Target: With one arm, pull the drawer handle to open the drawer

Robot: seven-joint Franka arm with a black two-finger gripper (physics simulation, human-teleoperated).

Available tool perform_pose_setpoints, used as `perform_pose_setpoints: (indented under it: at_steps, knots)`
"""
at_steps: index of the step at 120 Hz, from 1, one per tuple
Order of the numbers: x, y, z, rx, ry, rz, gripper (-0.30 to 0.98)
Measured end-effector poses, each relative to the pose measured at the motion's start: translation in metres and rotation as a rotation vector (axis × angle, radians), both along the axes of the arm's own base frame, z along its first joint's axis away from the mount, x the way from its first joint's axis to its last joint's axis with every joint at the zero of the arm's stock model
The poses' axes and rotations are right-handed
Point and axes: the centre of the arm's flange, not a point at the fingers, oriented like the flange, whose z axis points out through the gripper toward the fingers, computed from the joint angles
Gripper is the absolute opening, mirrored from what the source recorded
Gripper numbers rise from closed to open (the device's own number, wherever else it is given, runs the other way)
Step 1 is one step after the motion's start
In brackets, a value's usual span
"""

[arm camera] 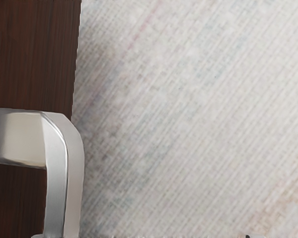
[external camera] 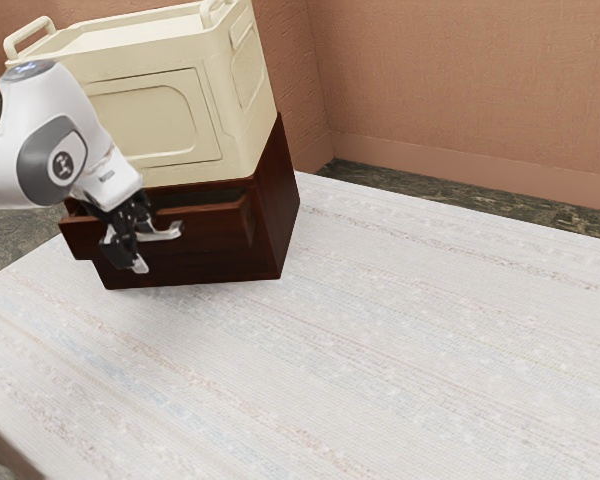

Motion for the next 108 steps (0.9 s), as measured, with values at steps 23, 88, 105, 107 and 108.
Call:
perform_pose_setpoints:
  at_steps: [23,88,105,107,108]
  knots:
    - [-0.02,-0.01,0.004,-0.013,-0.005,-0.005,0.49]
    - [-0.066,-0.043,0.006,-0.041,-0.03,-0.021,0.48]
    - [-0.085,-0.055,0.01,-0.029,-0.041,-0.03,0.45]
    - [-0.087,-0.056,0.01,-0.029,-0.043,-0.029,0.45]
    - [-0.088,-0.056,0.011,-0.029,-0.043,-0.028,0.45]
